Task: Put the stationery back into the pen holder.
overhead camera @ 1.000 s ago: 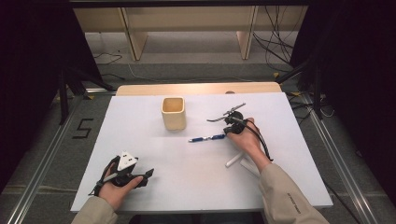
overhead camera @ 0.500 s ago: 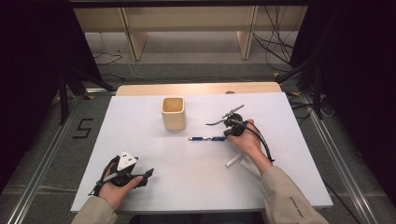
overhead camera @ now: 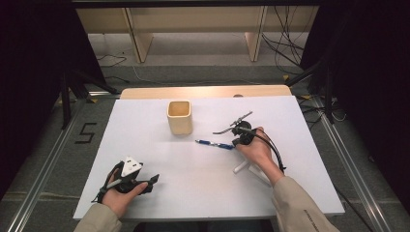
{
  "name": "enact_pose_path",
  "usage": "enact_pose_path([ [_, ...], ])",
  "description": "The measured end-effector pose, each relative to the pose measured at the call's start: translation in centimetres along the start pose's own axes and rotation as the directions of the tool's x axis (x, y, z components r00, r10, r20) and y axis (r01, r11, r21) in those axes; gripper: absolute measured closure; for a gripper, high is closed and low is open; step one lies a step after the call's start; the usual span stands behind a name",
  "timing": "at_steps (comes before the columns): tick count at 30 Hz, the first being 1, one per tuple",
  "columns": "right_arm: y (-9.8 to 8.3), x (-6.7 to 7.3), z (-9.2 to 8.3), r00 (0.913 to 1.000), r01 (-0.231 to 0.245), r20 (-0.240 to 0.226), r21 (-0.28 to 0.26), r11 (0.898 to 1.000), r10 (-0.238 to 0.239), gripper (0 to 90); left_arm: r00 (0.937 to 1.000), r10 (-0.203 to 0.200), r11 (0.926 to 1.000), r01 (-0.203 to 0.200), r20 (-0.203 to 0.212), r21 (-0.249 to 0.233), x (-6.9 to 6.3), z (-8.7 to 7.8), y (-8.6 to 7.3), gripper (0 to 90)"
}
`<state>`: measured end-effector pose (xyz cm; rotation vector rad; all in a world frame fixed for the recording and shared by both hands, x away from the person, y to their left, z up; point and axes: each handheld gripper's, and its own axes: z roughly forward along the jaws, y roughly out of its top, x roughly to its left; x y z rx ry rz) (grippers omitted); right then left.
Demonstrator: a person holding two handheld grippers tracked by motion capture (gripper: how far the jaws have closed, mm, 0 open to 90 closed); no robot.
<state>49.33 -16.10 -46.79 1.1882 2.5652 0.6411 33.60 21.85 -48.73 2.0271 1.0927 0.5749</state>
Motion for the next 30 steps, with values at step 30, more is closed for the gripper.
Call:
enact_pose_path([
  [30,-0.84,0.81,-0.46,1.0,-0.009,-0.002,0.0,1.0,0.009,90.0,1.0,0.0,1.0,0.0,0.004,0.003,-0.02,0.05,0.01,25.4],
])
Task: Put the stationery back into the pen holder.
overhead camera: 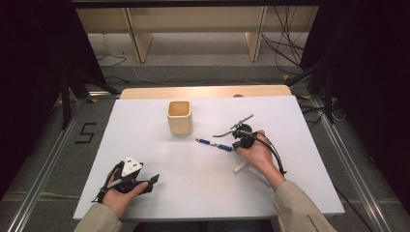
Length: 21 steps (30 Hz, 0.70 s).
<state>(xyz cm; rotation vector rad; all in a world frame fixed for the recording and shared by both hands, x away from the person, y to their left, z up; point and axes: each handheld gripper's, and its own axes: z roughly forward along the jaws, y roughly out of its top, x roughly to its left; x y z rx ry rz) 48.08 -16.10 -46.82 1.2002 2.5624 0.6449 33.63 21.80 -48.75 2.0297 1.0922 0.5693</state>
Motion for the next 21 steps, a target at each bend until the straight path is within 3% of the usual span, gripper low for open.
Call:
enact_pose_path([
  [21,-0.7,1.5,-0.6,0.9998,0.021,0.004,0.023,1.0,-0.021,90.0,1.0,0.002,1.0,-0.002,-0.001,0.001,0.0,0.0,0.0,25.7],
])
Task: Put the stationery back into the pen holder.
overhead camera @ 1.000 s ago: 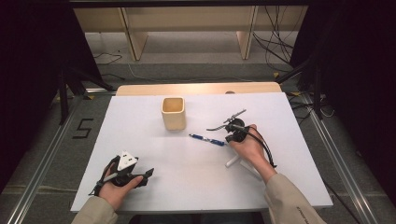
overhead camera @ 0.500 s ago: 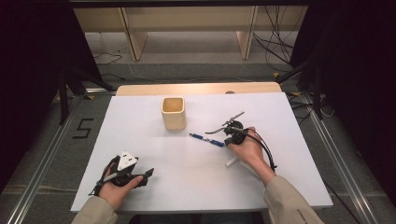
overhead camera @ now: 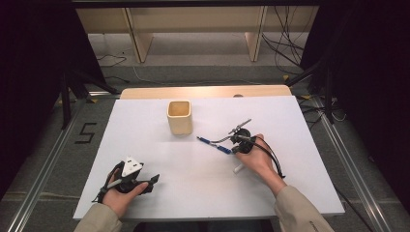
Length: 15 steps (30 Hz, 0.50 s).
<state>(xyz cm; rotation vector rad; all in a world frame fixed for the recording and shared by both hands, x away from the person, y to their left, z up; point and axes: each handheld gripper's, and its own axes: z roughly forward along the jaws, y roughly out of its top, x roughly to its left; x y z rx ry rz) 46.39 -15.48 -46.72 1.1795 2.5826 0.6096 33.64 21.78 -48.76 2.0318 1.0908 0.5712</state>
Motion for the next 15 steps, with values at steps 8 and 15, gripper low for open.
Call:
enact_pose_path([
  [8,-0.03,0.35,-0.01,0.9999,0.011,-0.002,-0.002,1.0,-0.011,90.0,1.0,-0.001,1.0,0.001,0.0,-0.001,-0.01,-0.01,0.0,25.8],
  [15,0.06,0.38,-0.05,0.9996,0.028,0.001,0.002,1.0,-0.028,90.0,1.0,-0.001,1.0,0.001,0.0,-0.001,0.0,-0.02,0.0,25.8],
])
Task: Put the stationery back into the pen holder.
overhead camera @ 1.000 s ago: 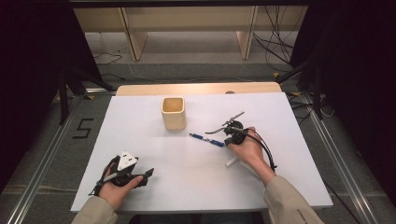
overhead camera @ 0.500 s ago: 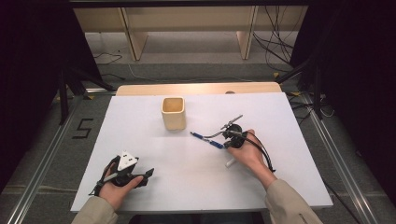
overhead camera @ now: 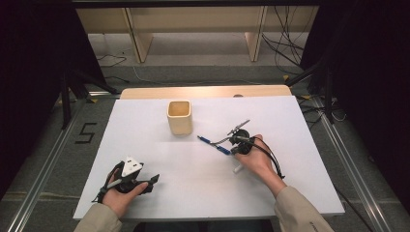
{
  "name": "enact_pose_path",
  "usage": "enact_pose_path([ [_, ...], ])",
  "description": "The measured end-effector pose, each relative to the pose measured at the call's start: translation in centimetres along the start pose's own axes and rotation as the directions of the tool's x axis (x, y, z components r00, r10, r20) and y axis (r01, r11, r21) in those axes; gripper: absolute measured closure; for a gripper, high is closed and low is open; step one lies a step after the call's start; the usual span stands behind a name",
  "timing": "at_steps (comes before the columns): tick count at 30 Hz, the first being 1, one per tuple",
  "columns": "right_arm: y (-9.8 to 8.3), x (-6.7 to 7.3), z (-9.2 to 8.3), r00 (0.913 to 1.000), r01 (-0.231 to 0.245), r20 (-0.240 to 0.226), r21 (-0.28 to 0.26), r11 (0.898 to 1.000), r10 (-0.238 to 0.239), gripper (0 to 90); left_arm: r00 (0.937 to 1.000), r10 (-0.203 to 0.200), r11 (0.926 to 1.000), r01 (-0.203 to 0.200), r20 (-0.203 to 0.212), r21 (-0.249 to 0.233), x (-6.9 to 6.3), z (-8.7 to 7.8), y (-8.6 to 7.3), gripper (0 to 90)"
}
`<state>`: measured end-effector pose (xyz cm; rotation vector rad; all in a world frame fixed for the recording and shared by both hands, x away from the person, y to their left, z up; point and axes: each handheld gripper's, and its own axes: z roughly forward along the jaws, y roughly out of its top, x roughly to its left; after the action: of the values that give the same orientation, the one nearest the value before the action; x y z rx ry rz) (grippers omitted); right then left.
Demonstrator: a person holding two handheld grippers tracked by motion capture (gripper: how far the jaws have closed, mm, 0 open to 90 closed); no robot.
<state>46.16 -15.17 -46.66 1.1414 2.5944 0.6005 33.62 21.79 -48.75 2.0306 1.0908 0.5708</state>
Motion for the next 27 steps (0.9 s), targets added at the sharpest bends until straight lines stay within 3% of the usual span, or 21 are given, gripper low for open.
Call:
enact_pose_path([
  [3,0.4,-0.3,-0.3,0.9995,0.028,0.014,-0.037,0.999,-0.028,81.7,1.0,0.0,1.0,0.0,0.0,0.0,0.0,0.0,0.0,25.9],
  [8,2.2,-0.6,-0.7,0.995,0.1,0.008,-0.077,0.992,-0.1,76.6,1.0,0.0,1.0,0.0,0.001,-0.002,0.0,0.0,0.0,25.9],
  [12,3.9,0.0,-0.4,0.9834,0.18,-0.015,-0.037,0.983,-0.181,70.9,1.0,-0.002,1.0,0.002,0.001,-0.001,0.0,0.0,0.0,25.8],
  [14,4.9,0.8,0.0,0.9697,0.243,-0.022,0.004,0.97,-0.243,68.7,1.0,-0.002,1.0,0.002,0.002,-0.002,0.0,0.0,0.0,25.9],
  [17,5.4,1.4,0.3,0.9646,0.263,-0.029,0.022,0.965,-0.262,68.3,1.0,-0.001,1.0,0.001,0.002,-0.003,0.0,0.0,0.0,25.9],
  [21,6.2,1.9,1.0,0.9522,0.305,-0.04,0.062,0.95,-0.303,67.6,1.0,-0.002,1.0,0.002,0.002,-0.006,0.0,0.0,0.0,25.9],
  [23,6.5,2.0,1.2,0.95,0.311,-0.049,0.076,0.947,-0.308,67.3,1.0,-0.002,1.0,0.002,0.002,-0.004,0.0,0.0,0.0,25.9],
  [27,7.1,1.9,1.6,0.9553,0.293,-0.075,0.109,0.95,-0.286,64.4,1.0,-0.002,1.0,0.002,0.003,-0.005,0.0,0.1,0.1,25.8],
])
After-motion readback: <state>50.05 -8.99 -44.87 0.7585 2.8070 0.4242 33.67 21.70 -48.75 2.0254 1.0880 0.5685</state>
